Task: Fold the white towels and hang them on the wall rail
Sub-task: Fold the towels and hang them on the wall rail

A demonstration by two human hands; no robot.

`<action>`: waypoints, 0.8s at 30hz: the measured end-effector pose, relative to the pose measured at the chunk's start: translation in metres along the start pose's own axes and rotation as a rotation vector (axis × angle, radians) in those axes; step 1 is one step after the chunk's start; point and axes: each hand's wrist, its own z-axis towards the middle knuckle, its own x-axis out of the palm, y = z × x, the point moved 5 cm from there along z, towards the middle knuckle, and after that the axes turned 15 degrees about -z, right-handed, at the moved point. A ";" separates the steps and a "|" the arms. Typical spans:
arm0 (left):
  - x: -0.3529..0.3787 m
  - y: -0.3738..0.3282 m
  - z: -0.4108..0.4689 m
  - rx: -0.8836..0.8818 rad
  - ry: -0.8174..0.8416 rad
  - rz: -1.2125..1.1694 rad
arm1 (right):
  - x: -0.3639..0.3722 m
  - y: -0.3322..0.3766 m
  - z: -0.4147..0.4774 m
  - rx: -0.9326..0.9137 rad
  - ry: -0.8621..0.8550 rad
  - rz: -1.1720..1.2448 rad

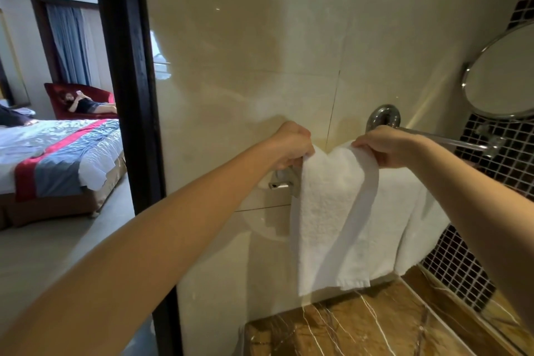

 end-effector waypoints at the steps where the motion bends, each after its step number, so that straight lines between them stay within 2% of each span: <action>1: 0.001 0.003 0.001 -0.001 -0.009 0.025 | -0.001 -0.003 0.001 0.001 -0.042 -0.024; 5: 0.009 0.011 0.001 -0.021 -0.021 0.095 | -0.008 -0.016 0.007 0.014 -0.197 -0.113; 11: 0.016 0.017 0.003 0.025 -0.120 0.405 | 0.010 -0.030 0.015 -0.006 -0.135 -0.179; 24: 0.019 0.022 0.005 0.173 -0.059 0.732 | 0.025 -0.025 0.020 -0.106 -0.253 -0.386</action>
